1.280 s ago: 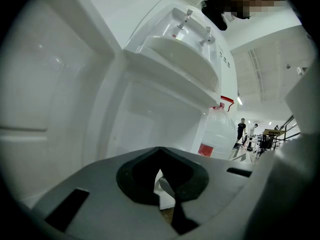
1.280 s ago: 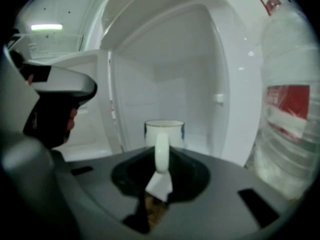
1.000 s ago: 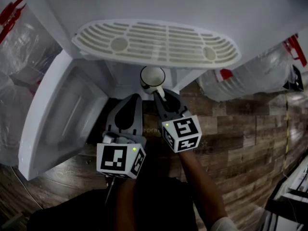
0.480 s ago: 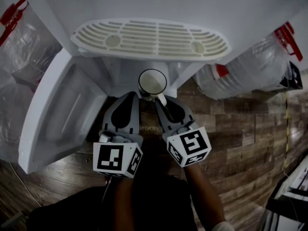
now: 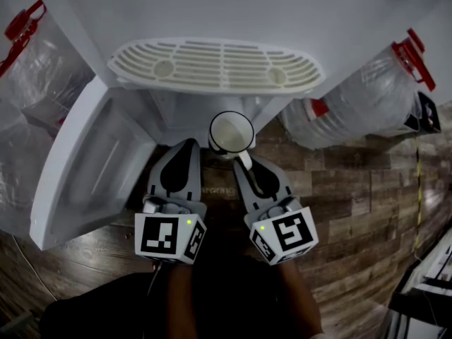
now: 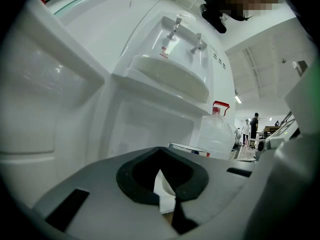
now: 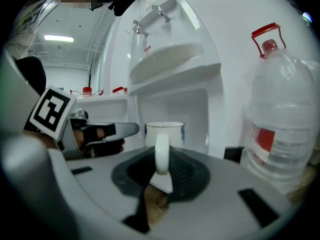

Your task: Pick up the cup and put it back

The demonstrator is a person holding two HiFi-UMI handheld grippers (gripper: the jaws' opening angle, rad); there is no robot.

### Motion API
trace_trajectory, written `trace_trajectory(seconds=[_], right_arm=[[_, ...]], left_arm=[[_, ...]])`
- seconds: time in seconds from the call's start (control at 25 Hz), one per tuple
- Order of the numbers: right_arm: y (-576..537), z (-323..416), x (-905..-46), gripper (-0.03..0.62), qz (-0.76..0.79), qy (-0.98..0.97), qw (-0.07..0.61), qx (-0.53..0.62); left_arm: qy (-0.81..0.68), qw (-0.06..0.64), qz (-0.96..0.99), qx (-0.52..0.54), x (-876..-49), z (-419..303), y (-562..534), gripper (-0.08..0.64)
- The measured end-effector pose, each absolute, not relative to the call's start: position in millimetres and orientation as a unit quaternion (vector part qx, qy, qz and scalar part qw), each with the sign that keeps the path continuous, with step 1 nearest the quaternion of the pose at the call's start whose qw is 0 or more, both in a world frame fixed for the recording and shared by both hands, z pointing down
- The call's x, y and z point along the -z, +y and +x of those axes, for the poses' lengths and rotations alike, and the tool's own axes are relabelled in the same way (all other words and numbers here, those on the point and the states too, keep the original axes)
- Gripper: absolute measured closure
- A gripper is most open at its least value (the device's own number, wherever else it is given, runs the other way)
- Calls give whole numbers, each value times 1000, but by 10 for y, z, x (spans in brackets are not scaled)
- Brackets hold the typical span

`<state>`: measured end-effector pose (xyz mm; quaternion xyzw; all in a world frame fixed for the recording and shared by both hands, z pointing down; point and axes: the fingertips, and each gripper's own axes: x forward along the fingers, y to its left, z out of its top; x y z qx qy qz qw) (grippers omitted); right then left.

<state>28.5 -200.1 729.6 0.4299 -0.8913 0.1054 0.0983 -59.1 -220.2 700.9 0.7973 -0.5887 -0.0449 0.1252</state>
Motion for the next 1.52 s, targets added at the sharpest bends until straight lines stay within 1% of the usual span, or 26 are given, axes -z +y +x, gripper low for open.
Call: trace_trajectory(seconds=[0.48,0.68,0.84,1.12,1.52], right_arm=[[-1721,548,-6830,521,448,-884,97,-90],[-1552,626,-6556,520,443,-887,97,-82],[-1388,690,-6267,520,448,-886,82,-84],[-1185,626,-5843,520,456,-884,68,-84],[-1041,468,-5142,521,458,-885,41,-76]], left_arm=[[-572,105,813,38,-6637,-372,-2066,554],[-558,92,824,34,-6320,-178,-1989,554],[-553,82,829,31,-5992,-119,-1884,554],[-544,92,833,32,-5487,-150,-1658,554],[-527,73,846,17,-4868,-225,-1505,554]])
